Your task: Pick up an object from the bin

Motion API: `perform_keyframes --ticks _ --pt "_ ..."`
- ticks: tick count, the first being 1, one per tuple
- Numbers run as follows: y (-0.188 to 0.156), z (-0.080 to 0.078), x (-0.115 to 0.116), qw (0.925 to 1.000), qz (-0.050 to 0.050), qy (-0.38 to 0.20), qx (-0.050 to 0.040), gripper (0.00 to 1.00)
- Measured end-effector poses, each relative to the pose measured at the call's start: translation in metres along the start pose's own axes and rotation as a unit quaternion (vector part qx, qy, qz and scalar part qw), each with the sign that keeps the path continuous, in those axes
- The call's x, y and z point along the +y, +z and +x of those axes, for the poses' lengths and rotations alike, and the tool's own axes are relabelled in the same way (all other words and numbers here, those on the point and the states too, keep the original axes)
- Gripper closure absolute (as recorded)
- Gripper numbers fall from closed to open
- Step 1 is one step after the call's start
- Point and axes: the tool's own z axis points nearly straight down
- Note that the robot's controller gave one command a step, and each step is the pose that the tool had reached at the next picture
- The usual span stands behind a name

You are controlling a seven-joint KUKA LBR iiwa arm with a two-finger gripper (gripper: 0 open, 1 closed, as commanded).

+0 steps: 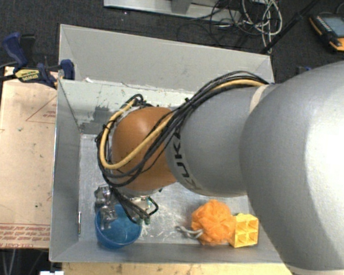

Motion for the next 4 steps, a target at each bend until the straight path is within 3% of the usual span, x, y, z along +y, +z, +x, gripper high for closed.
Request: perform_keyframes --ticks 1,2,3,4 --pt "-0.031 0.004 -0.006 1.0 -0.001 -0.003 -0.0053 1.0" --pt "-0.013 0.012 -0.008 1.0 -0.001 -0.006 0.0007 0.0" --pt "-0.014 0.011 -0.009 1.0 -0.001 -0.005 -0.0015 1.0" --pt "-0.014 0.011 -0.009 1.0 -0.001 -0.005 -0.0006 0.0"
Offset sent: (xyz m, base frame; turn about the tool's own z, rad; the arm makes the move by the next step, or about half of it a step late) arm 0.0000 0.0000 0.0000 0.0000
